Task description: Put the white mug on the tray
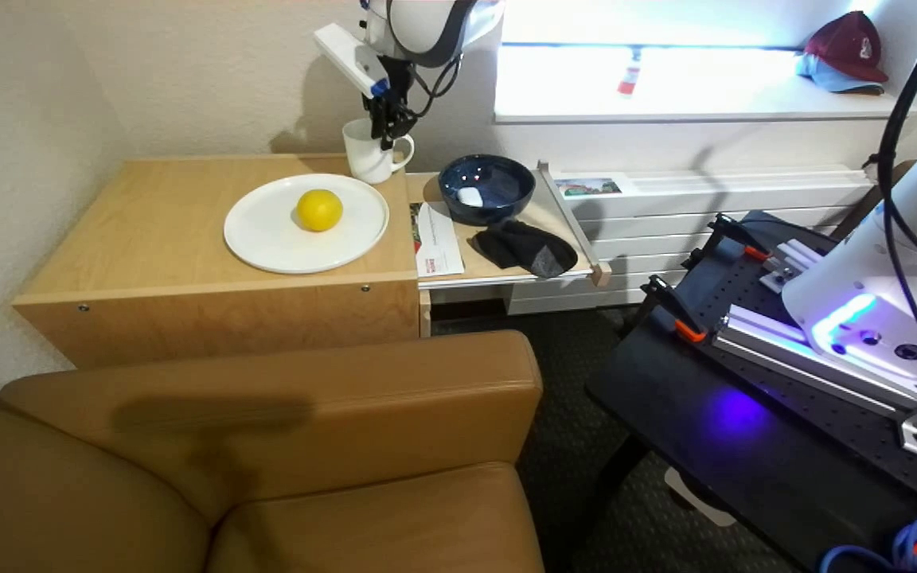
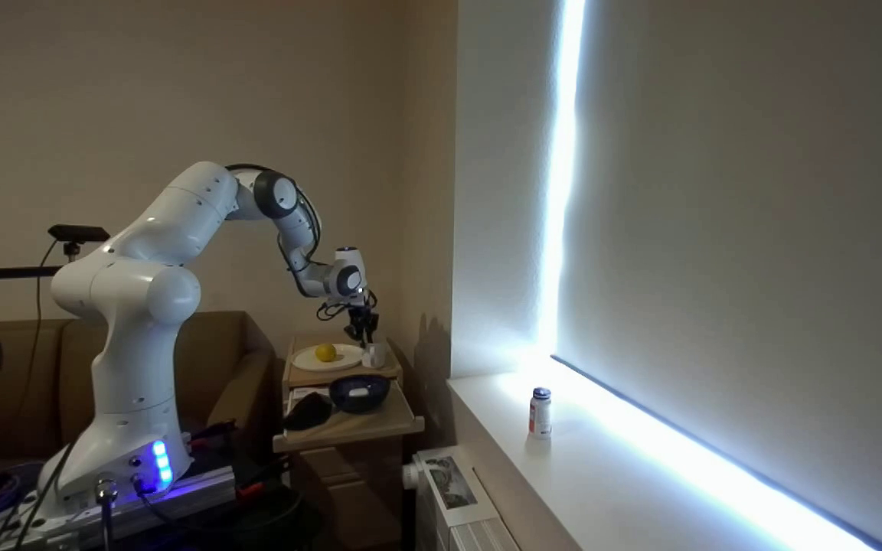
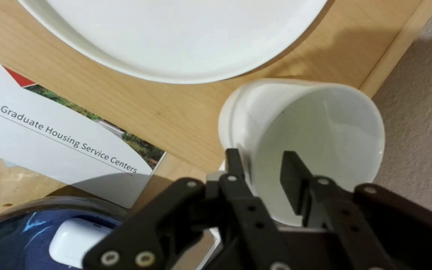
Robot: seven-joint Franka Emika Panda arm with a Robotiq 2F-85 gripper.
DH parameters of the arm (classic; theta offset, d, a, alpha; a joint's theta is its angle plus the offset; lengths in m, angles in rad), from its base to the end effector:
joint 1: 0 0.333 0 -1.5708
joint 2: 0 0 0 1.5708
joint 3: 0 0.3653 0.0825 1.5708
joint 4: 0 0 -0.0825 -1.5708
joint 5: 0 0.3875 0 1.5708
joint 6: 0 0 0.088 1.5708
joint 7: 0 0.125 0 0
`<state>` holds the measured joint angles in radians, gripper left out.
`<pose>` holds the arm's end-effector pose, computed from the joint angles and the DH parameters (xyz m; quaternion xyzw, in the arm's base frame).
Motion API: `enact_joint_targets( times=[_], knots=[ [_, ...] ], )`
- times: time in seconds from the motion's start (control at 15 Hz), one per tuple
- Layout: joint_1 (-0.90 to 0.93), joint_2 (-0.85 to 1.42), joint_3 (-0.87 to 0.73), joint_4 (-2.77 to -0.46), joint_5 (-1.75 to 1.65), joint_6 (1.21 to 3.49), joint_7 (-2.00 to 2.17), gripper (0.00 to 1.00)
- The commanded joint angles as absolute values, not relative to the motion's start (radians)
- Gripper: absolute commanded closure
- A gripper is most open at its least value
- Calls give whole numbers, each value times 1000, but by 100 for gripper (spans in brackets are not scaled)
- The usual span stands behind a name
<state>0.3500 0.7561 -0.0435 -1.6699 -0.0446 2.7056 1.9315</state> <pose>0.7095 0.2312 0.2083 -0.6998 0.7001 -0.0843 0.1140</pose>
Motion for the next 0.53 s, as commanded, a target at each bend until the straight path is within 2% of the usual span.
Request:
enact_joint_targets(
  times=[0.0,0.07,0.47],
  knots=[
    [342,757,-39,-1672,-17,2701,1902,98],
    [341,756,-39,-1674,-17,2702,1902,100],
    [337,740,-46,-1677,-17,2696,1903,99]
  ],
)
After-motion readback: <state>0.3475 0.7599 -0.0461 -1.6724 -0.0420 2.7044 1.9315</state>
